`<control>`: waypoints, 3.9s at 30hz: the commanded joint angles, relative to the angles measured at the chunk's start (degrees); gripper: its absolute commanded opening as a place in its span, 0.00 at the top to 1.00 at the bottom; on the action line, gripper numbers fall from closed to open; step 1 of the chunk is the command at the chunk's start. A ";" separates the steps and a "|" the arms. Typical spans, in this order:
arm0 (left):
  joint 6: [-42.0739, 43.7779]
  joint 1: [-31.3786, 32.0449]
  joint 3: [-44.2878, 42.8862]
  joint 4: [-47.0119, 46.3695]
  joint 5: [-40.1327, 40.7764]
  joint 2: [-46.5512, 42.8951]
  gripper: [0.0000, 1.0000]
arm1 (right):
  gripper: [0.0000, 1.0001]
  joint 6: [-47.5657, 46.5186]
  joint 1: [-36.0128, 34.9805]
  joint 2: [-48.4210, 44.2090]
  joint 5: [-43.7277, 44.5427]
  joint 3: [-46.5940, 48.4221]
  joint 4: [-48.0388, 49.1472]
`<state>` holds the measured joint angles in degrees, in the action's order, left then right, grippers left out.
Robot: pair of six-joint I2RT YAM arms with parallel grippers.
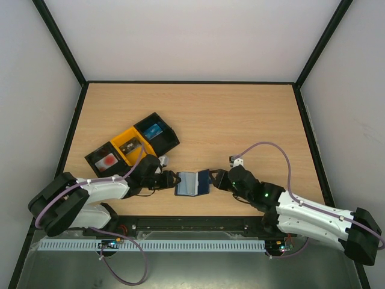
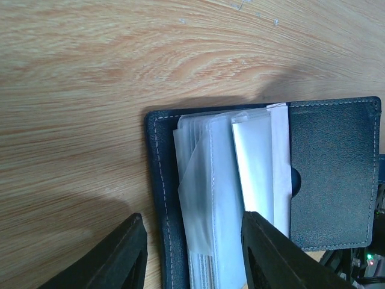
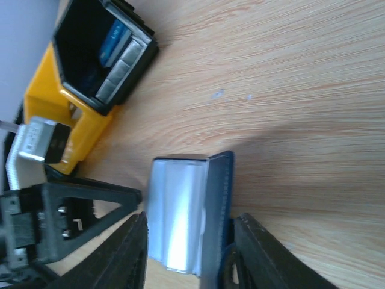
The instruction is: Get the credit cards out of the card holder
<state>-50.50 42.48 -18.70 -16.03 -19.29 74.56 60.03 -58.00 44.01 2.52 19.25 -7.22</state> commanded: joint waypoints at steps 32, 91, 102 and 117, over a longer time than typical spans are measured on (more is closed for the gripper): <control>-1.88 0.23 1.39 -0.90 0.24 -2.78 0.56 | 0.83 -6.04 -4.11 27.17 -3.06 8.78 6.87; -9.80 3.44 4.82 -27.32 -4.63 4.86 0.72 | 0.86 -0.44 -4.05 21.59 -2.20 -9.33 21.10; -8.61 5.61 4.34 -18.99 -2.22 -0.77 0.95 | 0.65 1.49 -4.14 16.73 -8.96 -8.23 22.69; -7.60 9.51 1.56 -3.72 3.22 -6.85 0.96 | 0.21 4.08 -6.69 20.71 -12.53 -2.83 26.21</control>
<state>-59.48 51.24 -14.61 -24.40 -17.69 68.69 63.53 -62.94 61.23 -9.26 13.56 16.47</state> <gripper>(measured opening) 0.037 0.770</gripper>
